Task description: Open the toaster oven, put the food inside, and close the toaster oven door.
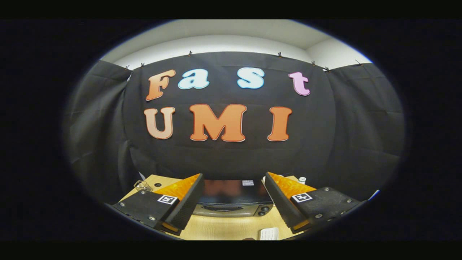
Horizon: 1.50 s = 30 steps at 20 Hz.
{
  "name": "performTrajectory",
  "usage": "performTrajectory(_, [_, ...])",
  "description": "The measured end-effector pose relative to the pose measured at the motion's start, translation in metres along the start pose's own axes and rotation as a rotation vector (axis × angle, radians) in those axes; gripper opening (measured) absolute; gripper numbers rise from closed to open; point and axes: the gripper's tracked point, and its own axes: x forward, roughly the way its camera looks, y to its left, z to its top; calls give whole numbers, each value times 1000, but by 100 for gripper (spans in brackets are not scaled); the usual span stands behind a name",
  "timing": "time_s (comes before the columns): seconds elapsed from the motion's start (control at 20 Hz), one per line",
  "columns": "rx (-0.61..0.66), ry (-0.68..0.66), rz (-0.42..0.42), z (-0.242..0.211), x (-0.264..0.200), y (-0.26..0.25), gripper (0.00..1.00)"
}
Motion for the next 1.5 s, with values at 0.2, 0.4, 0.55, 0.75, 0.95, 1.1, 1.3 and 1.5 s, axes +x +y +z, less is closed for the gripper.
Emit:
performTrajectory(0.2, [-23,-28,14,6,-10,6,99])
performTrajectory(0.4, [9,-27,15,4,-12,0,99])
performTrajectory(0.55, [11,-18,5,1,-10,-7,99])
performTrajectory(0.75, [28,-14,12,-1,-9,-7,99])
performTrajectory(0.95, [35,-5,15,-7,-7,-6,99])
performTrajectory(1.1, [25,7,18,-13,-5,-3,99])
performTrajectory(1.3, [27,14,26,-14,-5,0,99])
performTrajectory(1.5, [26,13,20,-14,-4,-1,99])
